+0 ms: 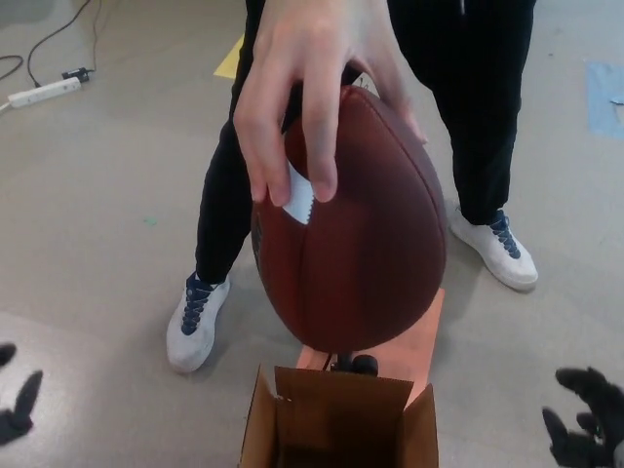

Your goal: Use both hands to pick up a football from a person and place it into a container beneath

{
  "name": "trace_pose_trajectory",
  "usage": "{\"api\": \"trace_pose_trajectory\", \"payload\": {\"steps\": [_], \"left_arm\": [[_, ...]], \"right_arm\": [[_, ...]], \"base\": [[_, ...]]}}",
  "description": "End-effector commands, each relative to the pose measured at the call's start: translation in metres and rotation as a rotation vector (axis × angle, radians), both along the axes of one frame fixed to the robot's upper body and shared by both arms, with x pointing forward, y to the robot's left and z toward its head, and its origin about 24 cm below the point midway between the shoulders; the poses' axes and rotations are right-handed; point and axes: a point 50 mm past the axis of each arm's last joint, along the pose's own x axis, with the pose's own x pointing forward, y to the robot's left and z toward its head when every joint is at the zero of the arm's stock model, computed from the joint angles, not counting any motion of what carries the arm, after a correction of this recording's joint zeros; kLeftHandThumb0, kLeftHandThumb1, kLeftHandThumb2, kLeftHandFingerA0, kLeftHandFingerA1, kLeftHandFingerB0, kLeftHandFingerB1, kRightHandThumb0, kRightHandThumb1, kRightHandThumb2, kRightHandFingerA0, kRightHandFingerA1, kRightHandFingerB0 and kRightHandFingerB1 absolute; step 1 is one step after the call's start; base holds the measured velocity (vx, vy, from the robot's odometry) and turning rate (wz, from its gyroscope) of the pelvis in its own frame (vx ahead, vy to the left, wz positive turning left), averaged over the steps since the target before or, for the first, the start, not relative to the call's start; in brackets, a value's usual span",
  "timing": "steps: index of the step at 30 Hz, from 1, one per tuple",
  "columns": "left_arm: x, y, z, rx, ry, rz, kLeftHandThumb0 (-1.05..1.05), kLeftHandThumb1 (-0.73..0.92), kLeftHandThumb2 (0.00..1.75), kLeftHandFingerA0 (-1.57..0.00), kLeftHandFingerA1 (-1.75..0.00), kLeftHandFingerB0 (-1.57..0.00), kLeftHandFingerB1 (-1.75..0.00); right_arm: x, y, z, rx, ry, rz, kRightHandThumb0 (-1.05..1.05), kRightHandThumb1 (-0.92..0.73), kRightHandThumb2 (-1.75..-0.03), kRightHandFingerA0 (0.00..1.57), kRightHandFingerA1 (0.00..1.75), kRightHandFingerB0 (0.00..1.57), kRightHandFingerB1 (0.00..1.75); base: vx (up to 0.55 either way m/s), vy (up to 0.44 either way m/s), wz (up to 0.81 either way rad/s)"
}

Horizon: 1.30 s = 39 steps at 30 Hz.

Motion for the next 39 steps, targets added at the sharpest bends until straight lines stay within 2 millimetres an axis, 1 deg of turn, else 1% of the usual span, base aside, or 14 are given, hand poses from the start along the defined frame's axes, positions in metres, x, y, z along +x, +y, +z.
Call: {"api": "trace_pose_trajectory", "payload": {"steps": [1,9,10,16,18,19,20,23,24,29,30,32,33,39], "left_arm": [[0.0,0.009,0.011,0.022,-0.059,-0.053,-0.77,0.88,0.69,-0.12,-0.27,-0.07,-0.2],[0.006,-0.001,0.02,-0.11,-0.213,-0.082,-0.9,0.82,1.12,-0.05,-0.13,-0.05,-0.11],[0.01,-0.006,0.024,-0.147,-0.265,-0.106,-0.92,0.84,1.15,-0.03,-0.11,-0.03,-0.09],[0.015,-0.044,0.045,-0.334,-0.498,-0.248,-0.95,0.79,1.11,-0.08,-0.16,-0.09,-0.13],[0.012,-0.067,0.056,-0.333,-0.552,-0.336,-0.91,0.78,1.12,-0.09,-0.3,-0.08,-0.2],[0.011,-0.073,0.059,-0.331,-0.567,-0.357,-0.91,0.78,1.12,-0.09,-0.3,-0.08,-0.2],[0.009,-0.082,0.064,-0.329,-0.586,-0.382,-0.91,0.77,1.12,-0.09,-0.28,-0.09,-0.23],[0.007,-0.1,0.076,-0.342,-0.61,-0.423,-0.92,0.77,1.13,-0.09,-0.25,-0.08,-0.24],[0.007,-0.106,0.08,-0.336,-0.621,-0.445,-0.93,0.77,1.13,-0.09,-0.25,-0.08,-0.24],[0.003,-0.12,0.092,-0.34,-0.654,-0.502,-0.92,0.76,1.12,-0.13,-0.3,-0.03,-0.25],[0.002,-0.126,0.096,-0.351,-0.667,-0.518,-0.88,0.73,1.11,-0.1,-0.34,-0.03,-0.27],[0.003,-0.129,0.098,-0.354,-0.671,-0.524,-0.92,0.75,1.12,-0.12,-0.34,-0.03,-0.26],[0.003,-0.131,0.1,-0.349,-0.673,-0.532,-0.84,0.71,1.11,-0.04,-0.35,0.0,-0.28],[0.003,-0.143,0.105,-0.36,-0.678,-0.545,-0.91,0.74,1.11,-0.1,-0.4,0.0,-0.27]], "right_arm": [[0.002,-0.011,0.008,-0.06,-0.081,0.004,-0.69,-0.92,-0.72,0.24,0.34,0.05,0.19],[0.021,-0.005,0.039,0.135,-0.383,-0.062,-0.75,-0.92,-0.75,0.22,0.35,0.0,0.15],[0.025,-0.001,0.05,0.193,-0.472,-0.061,-0.84,-0.85,-1.16,0.1,0.43,0.0,0.13],[0.018,0.033,0.088,0.341,-0.757,0.092,-0.87,-0.86,-1.17,0.11,0.33,0.0,0.09],[0.009,0.05,0.097,0.376,-0.787,0.172,-0.8,-0.92,-0.77,0.06,0.26,0.0,0.01],[0.005,0.054,0.101,0.387,-0.796,0.194,-0.8,-0.92,-0.77,0.06,0.26,0.0,0.01],[0.001,0.061,0.106,0.401,-0.808,0.225,-0.91,-0.86,-1.17,0.1,0.23,0.0,0.07],[-0.007,0.075,0.121,0.422,-0.832,0.294,-0.93,-0.85,-1.17,0.17,0.28,0.0,0.07],[-0.01,0.081,0.127,0.431,-0.836,0.315,-0.85,-0.92,-0.74,0.11,0.28,0.0,0.0],[-0.016,0.097,0.136,0.441,-0.856,0.38,-0.82,-0.92,-0.78,0.07,0.27,0.0,0.0],[-0.017,0.105,0.14,0.463,-0.867,0.401,-0.88,-0.79,-1.13,0.12,0.3,0.0,0.1],[-0.018,0.11,0.143,0.477,-0.874,0.414,-0.86,-0.78,-1.12,0.09,0.31,0.0,0.11],[-0.019,0.113,0.144,0.48,-0.879,0.424,-0.82,-0.92,-0.77,0.1,0.29,0.0,0.0],[-0.019,0.121,0.149,0.497,-0.871,0.453,-0.83,-0.75,-0.95,0.09,0.31,0.0,0.0]], "base": [[0.09,-0.002,0.02],[0.07,-0.004,0.01],[0.0,0.0,0.0],[0.0,0.0,0.0],[0.0,0.0,0.0],[0.0,0.0,0.0],[0.0,0.0,0.0],[0.0,0.0,0.0],[0.0,0.0,0.0],[0.0,0.0,0.0],[0.0,0.0,0.0],[0.0,0.0,0.0],[0.0,0.0,0.0],[0.0,0.0,0.0]]}}
